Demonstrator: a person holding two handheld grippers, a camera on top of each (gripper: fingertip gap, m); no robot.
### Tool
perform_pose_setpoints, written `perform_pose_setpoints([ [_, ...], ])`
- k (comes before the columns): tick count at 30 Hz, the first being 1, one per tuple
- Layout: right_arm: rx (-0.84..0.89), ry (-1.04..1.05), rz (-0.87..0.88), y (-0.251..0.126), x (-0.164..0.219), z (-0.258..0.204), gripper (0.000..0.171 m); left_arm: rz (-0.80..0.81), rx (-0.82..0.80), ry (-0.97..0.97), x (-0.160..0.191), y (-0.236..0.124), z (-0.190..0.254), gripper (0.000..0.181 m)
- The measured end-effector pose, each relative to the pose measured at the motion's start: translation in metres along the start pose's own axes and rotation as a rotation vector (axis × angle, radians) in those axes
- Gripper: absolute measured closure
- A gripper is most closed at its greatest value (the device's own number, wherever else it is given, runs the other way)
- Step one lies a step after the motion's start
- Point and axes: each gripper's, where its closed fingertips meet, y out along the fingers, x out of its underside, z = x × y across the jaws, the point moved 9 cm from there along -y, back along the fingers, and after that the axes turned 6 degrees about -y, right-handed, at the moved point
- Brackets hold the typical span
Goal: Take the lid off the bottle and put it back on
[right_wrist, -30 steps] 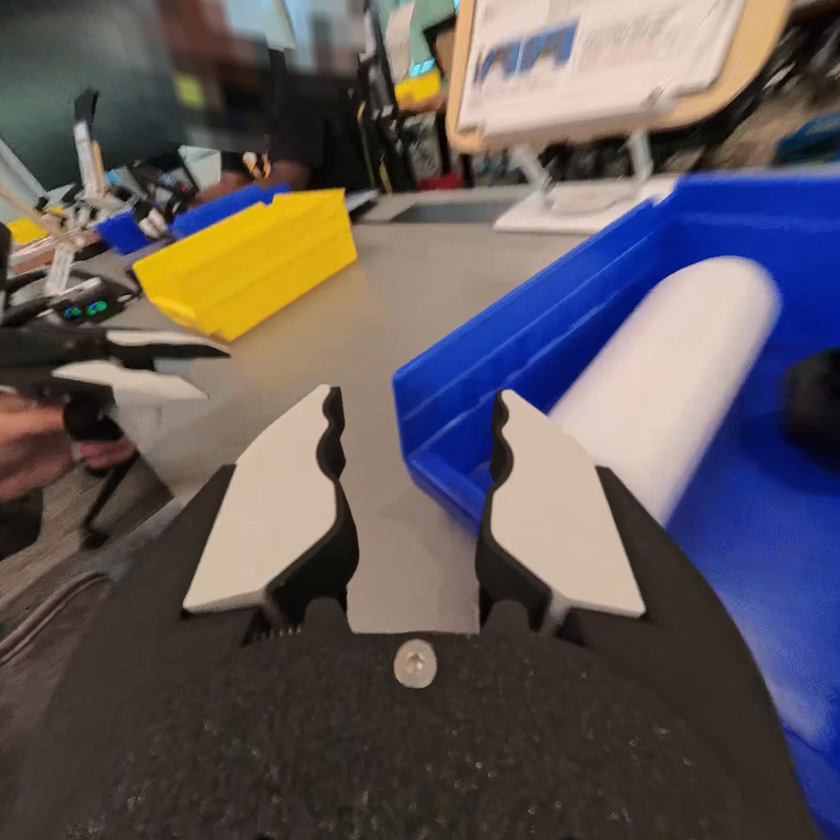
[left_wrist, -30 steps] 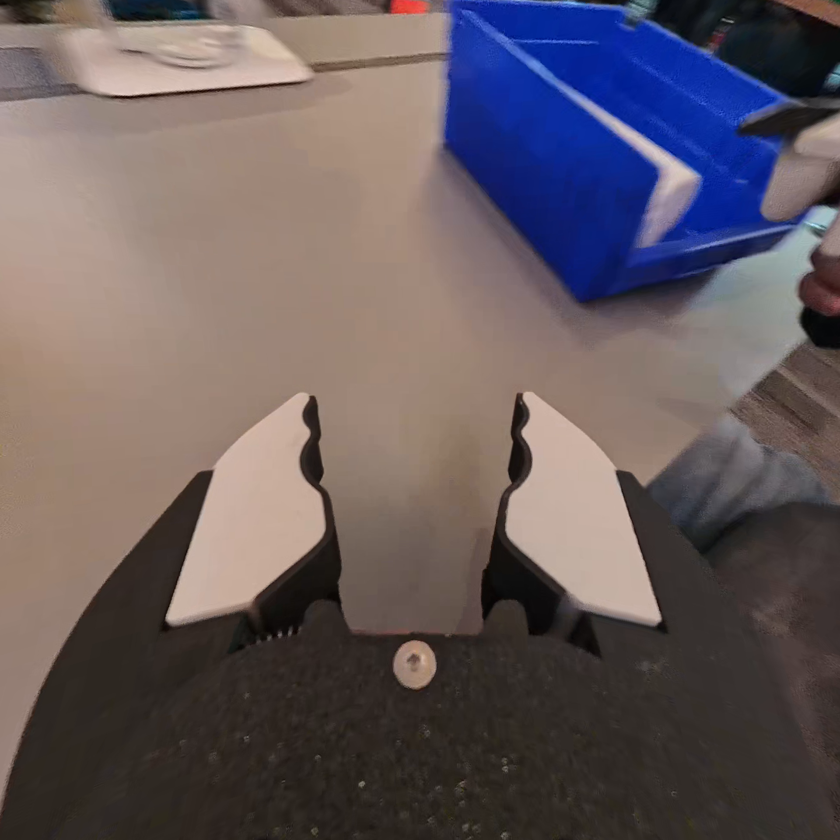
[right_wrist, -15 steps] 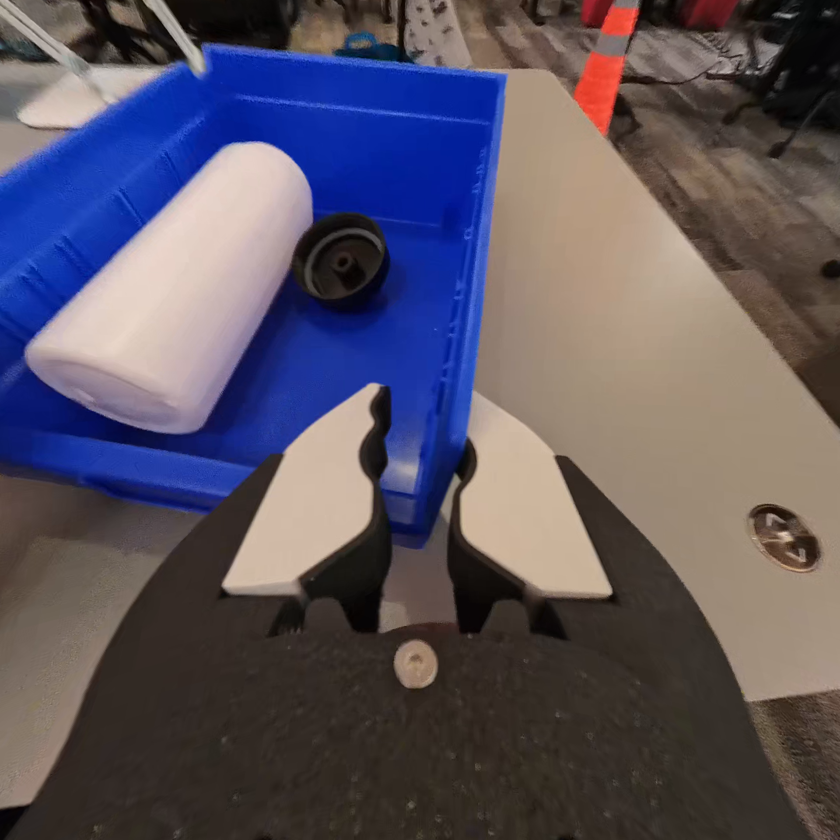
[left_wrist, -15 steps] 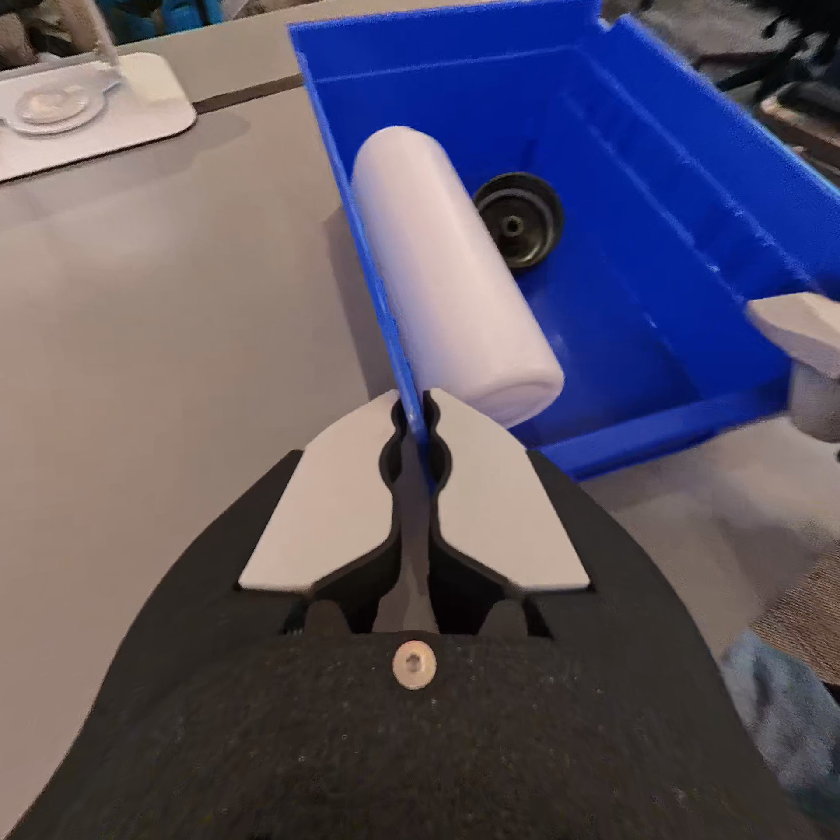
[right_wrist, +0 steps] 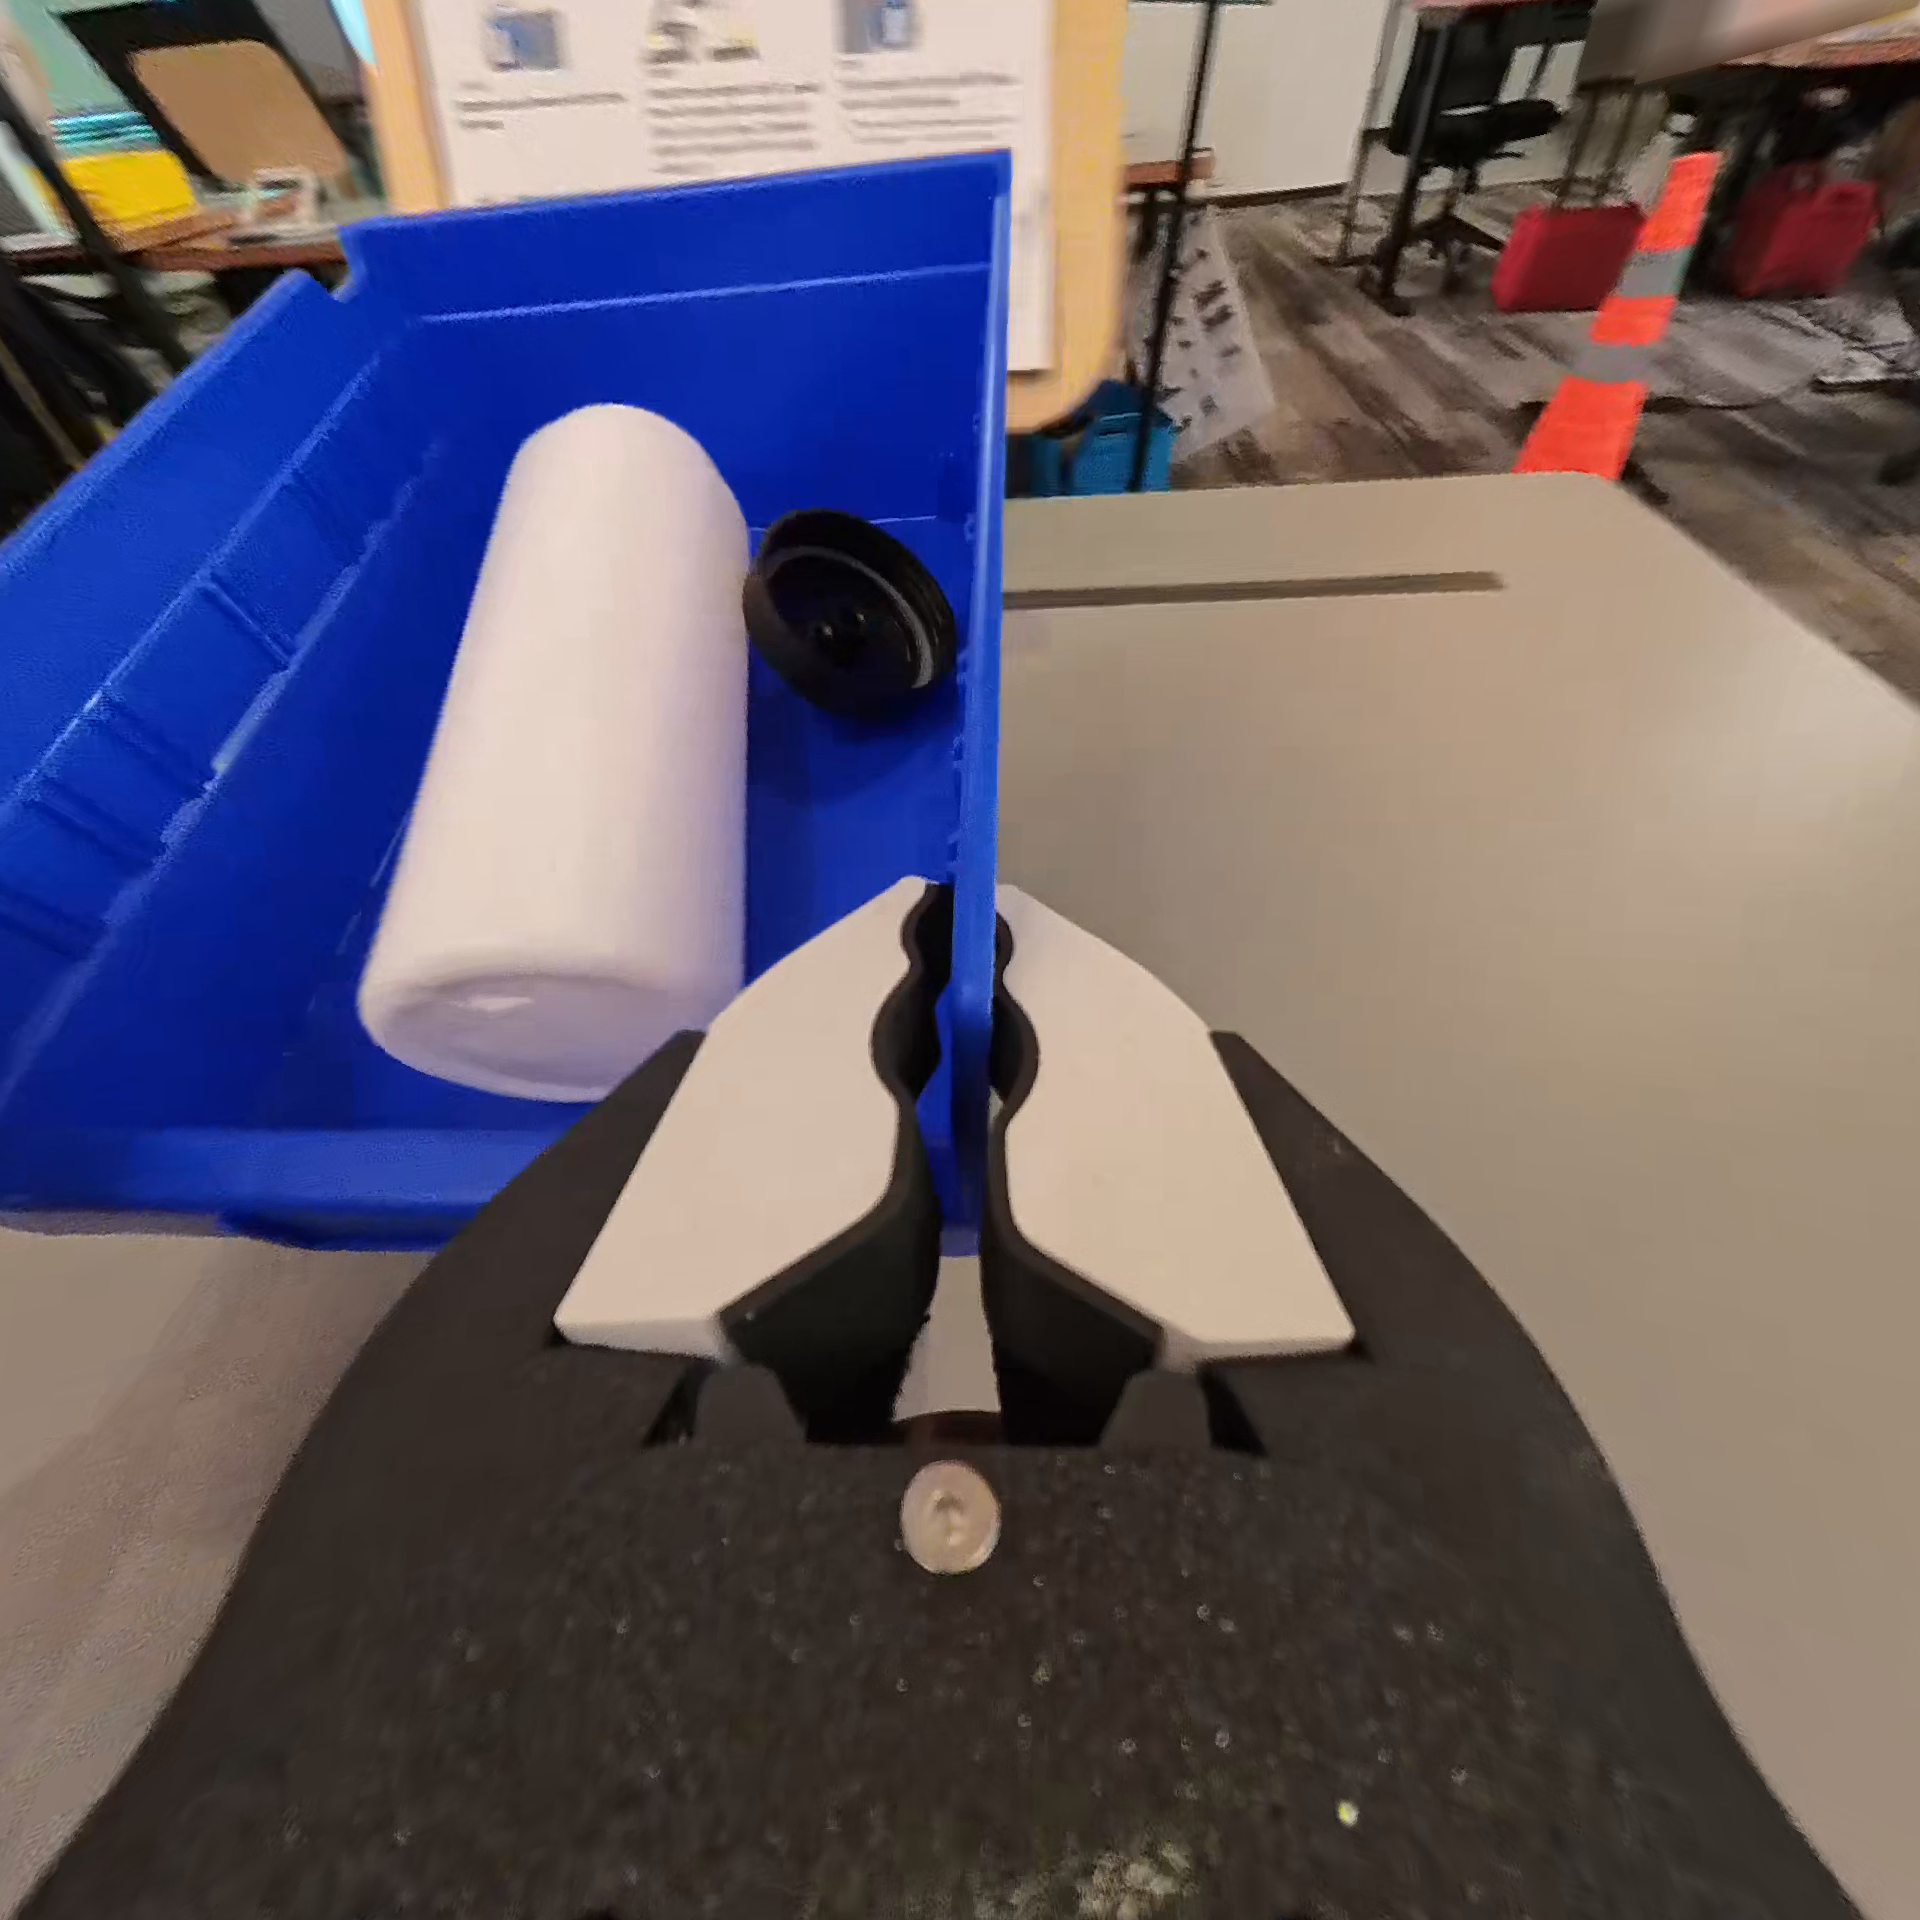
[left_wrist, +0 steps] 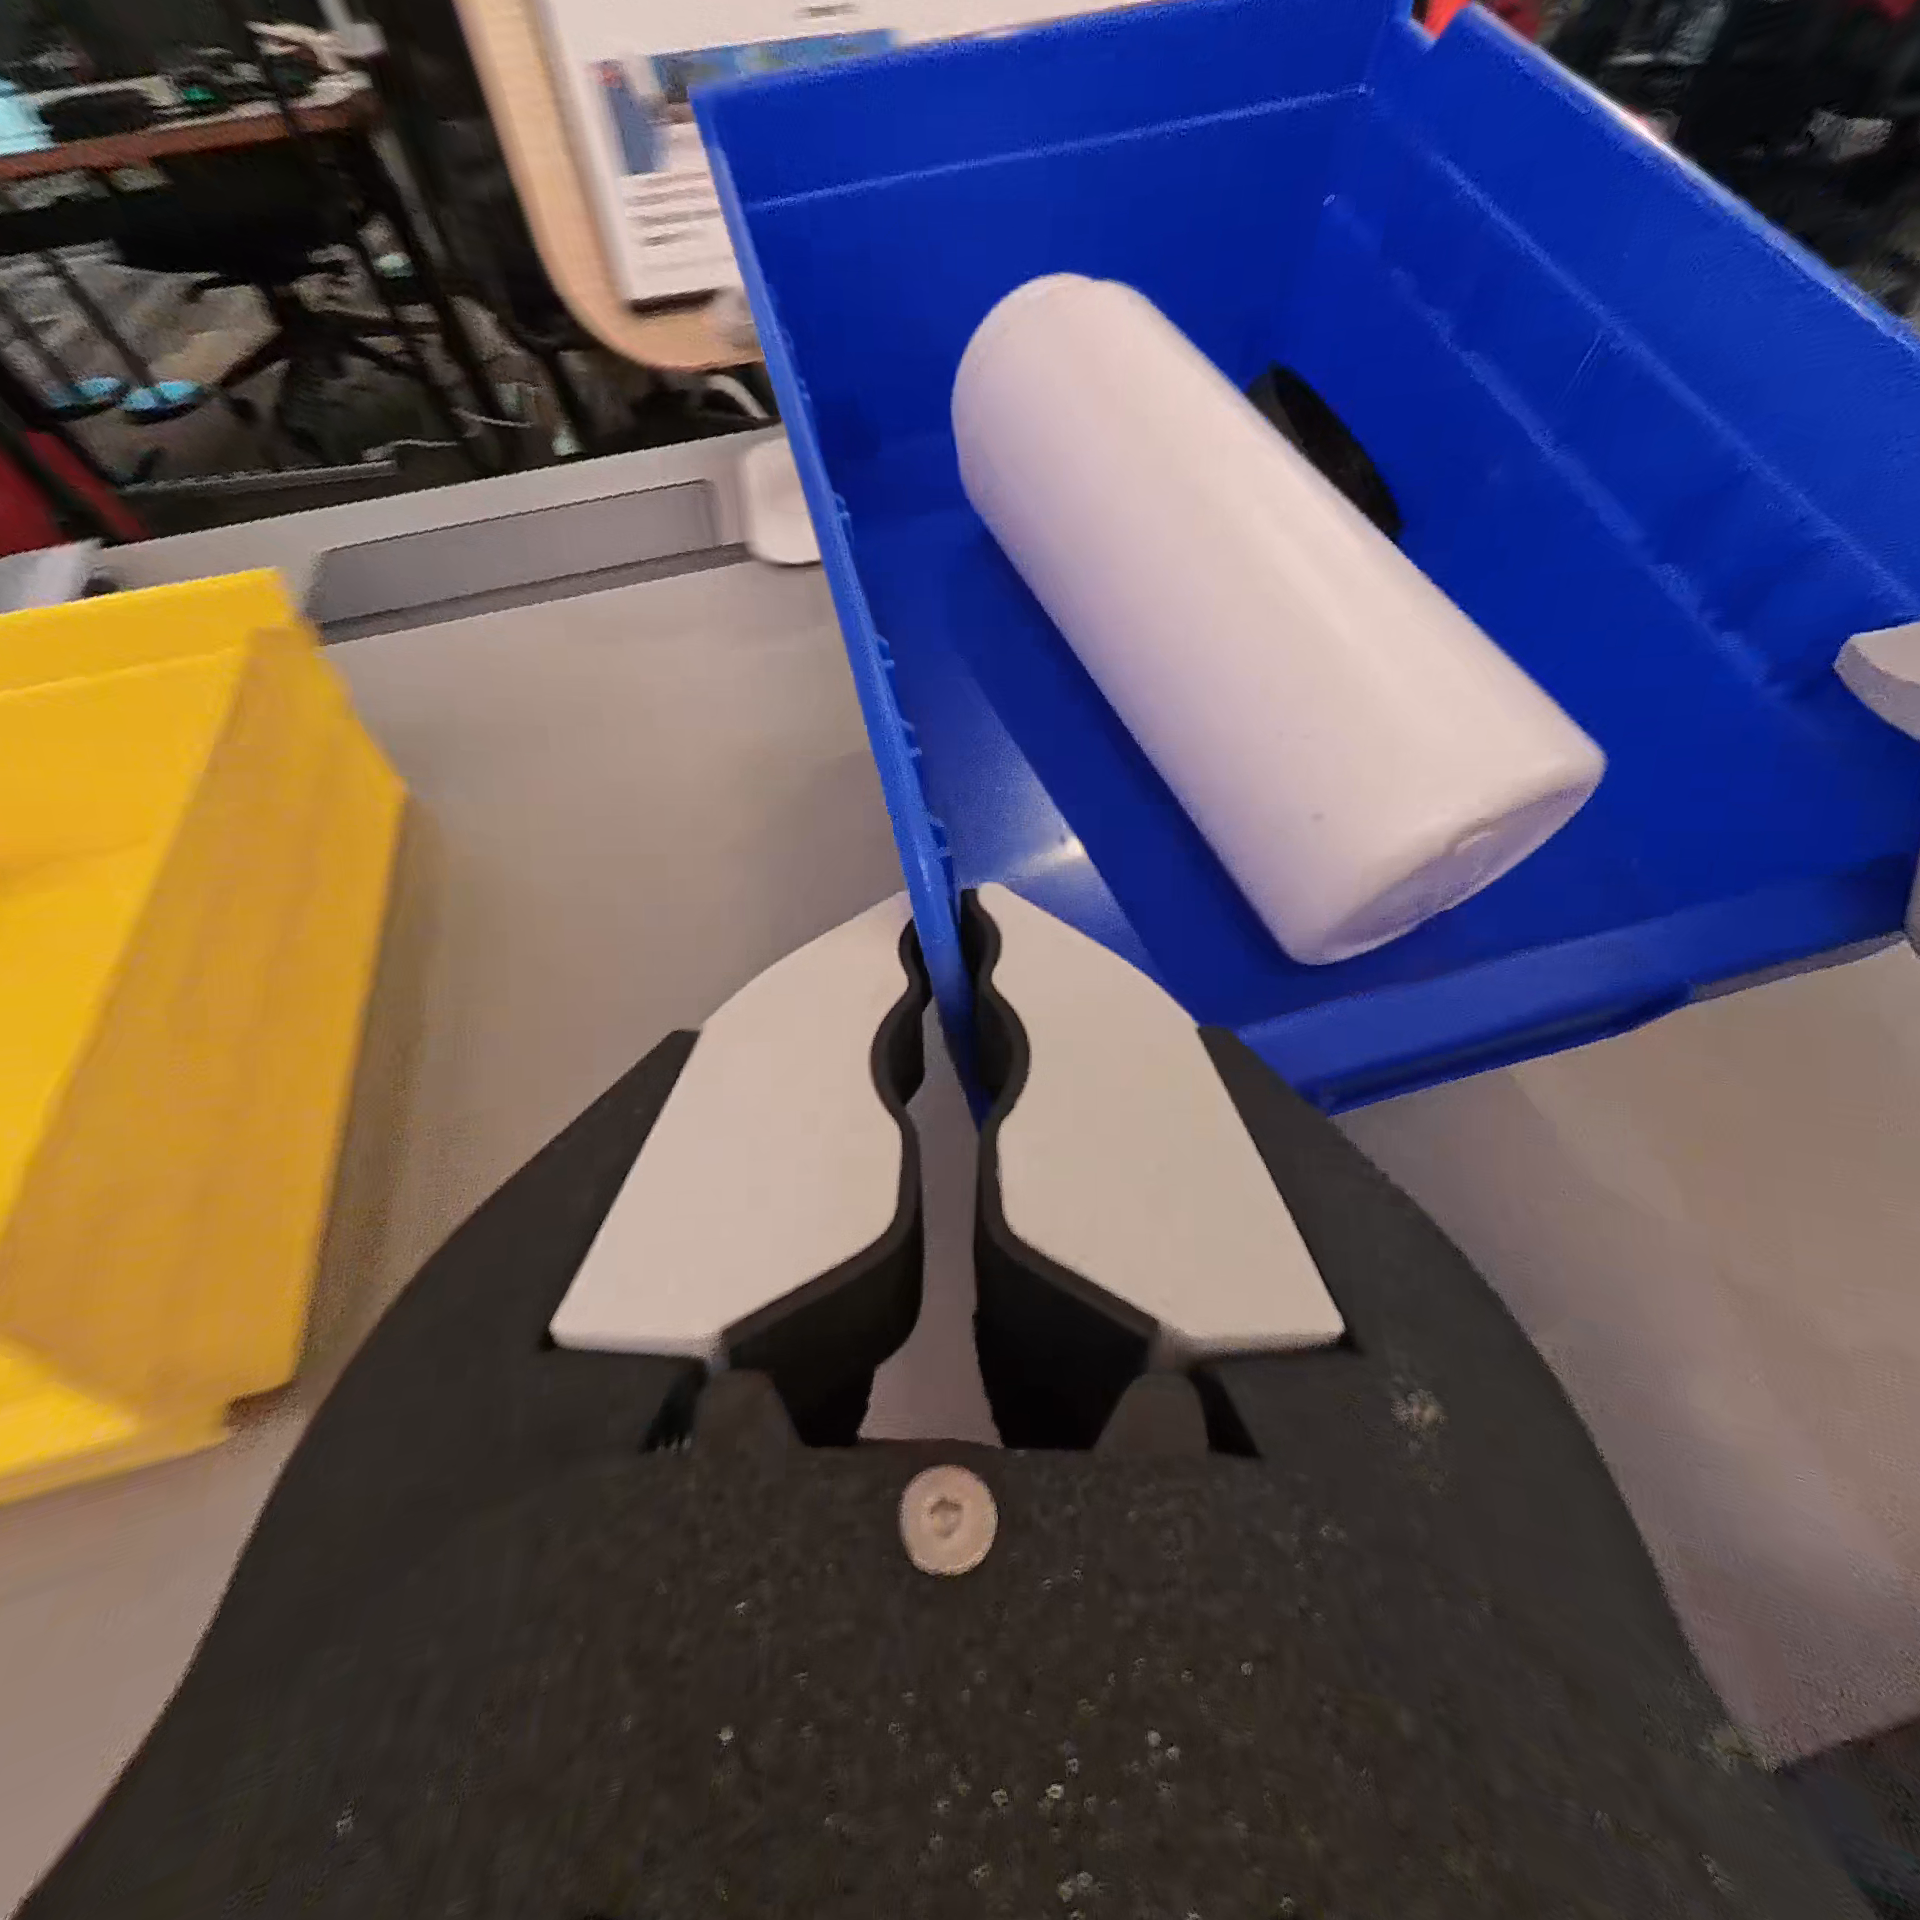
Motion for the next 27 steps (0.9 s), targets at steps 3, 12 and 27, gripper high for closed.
perform_pose_setpoints([
  [3,-0.071,-0.011,-0.024,0.019,-0.003,-0.051,0.167,-0.016,-0.061,-0.047,0.008,-0.006,-0.048,0.178],
  [12,-0.168,0.033,-0.154,0.059,0.036,-0.12,0.167,-0.173,-0.056,-0.156,0.043,0.015,-0.122,0.177],
  [27,-0.568,-0.193,0.233,-0.007,-0.031,-0.09,0.132,-0.051,-0.277,-0.346,0.054,-0.106,-0.318,0.126],
])
